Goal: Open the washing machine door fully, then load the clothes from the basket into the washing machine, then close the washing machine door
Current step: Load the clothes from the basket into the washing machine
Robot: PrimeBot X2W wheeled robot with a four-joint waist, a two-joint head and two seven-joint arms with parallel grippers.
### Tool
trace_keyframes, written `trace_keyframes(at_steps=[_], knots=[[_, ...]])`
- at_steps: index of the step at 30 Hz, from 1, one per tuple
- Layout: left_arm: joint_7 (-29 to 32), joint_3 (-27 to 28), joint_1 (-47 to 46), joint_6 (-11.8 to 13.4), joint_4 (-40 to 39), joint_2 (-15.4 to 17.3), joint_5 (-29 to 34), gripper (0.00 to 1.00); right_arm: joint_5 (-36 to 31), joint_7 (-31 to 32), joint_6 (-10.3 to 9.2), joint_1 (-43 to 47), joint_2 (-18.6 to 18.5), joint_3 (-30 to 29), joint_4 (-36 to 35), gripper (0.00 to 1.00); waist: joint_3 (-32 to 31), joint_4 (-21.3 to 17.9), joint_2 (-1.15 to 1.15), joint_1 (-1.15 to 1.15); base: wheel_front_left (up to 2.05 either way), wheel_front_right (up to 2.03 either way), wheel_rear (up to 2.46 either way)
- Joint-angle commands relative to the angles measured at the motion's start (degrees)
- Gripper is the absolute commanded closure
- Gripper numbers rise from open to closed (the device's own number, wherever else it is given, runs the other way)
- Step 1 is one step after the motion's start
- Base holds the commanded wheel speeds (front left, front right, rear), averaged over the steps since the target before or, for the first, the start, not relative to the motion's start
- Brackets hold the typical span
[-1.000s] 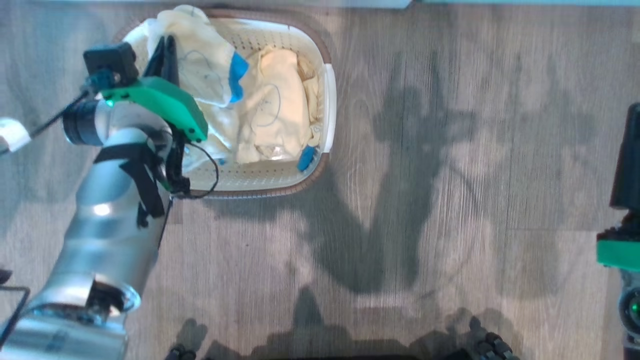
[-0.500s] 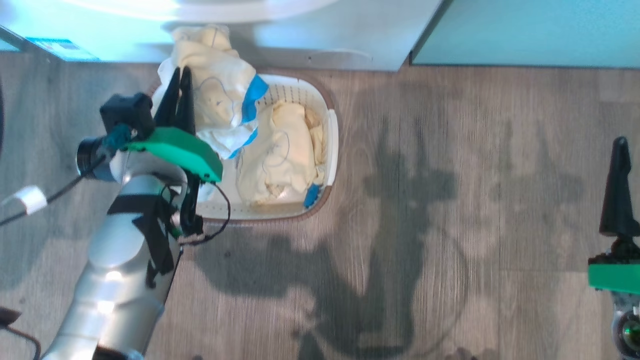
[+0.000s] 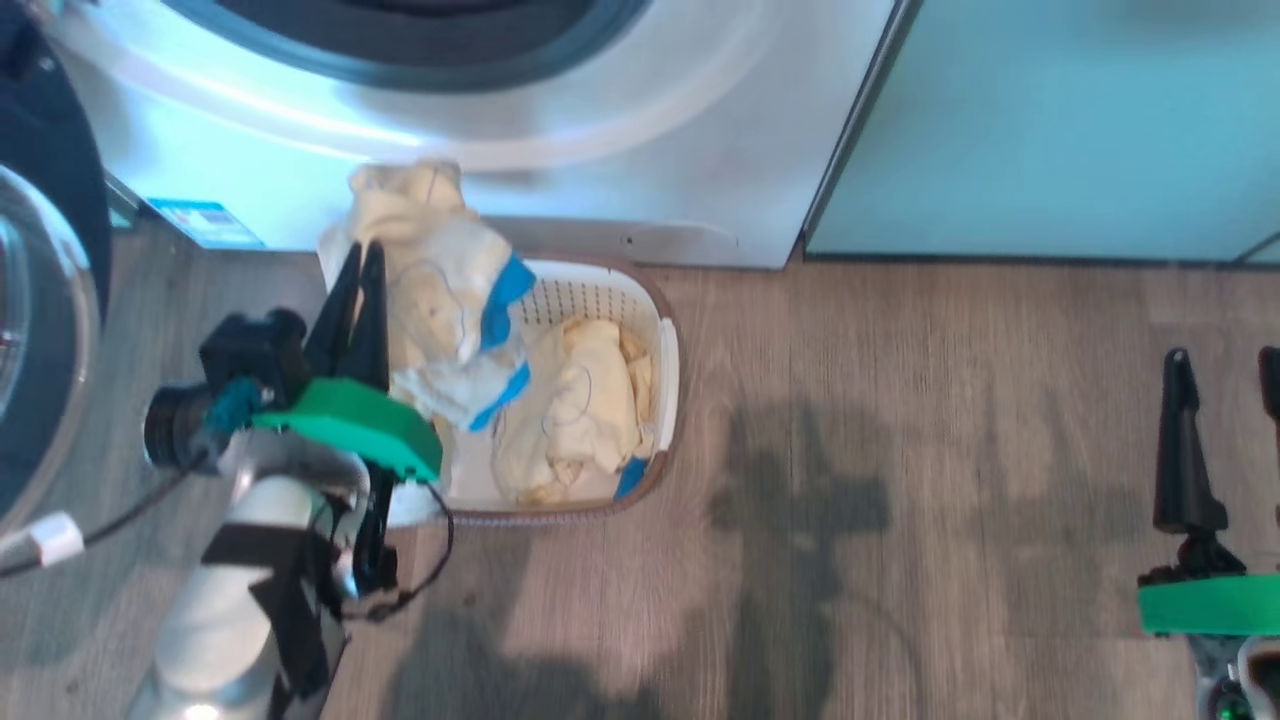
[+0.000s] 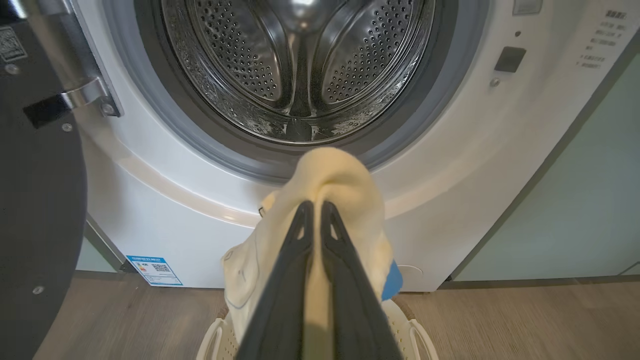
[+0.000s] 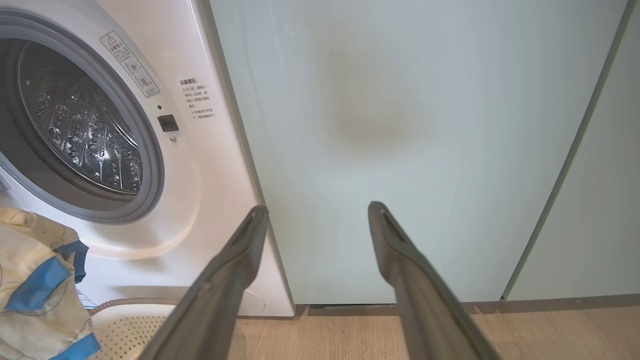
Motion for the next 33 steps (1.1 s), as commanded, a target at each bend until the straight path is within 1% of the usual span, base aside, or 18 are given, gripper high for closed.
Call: trace_keyframes(at_steps=[1,4,16,23,33], knots=[[0.89,2.06,1.16,0.75,-4.33,2.1,0.65,1.0,-0.53,0.3,-0.16,0.58,-1.38,1.19,-1.37,0.0,-2.89,0.57,-0.01,0.01,0.0,0.0,0.0],[2.16,1.82,4.26,1.5,-7.66,2.38,0.79,1.0,-0.88,0.86,-0.16,1.46,-1.37,1.18,-1.28,0.0,-4.89,1.06,-0.01,0.01,0.0,0.0,0.0],[5.03,0.42,13.64,3.21,-14.63,2.52,0.77,1.0,-1.86,3.09,-0.16,5.8,-0.83,0.55,-2.19,0.0,-12.01,2.14,-0.01,0.01,0.0,0.0,0.0],[6.24,-0.66,16.31,3.57,-16.85,2.46,0.66,1.0,-2.36,4.35,-0.16,7.92,-0.26,0.44,-3.55,0.0,-13.81,2.74,-0.01,0.01,0.0,0.0,0.0],[6.17,-0.85,17.09,3.93,-17.31,2.56,0.28,1.0,-2.58,5.39,-0.16,9.37,0.09,0.2,-4.74,0.0,-14.61,2.97,-0.01,0.01,0.0,0.0,0.0]])
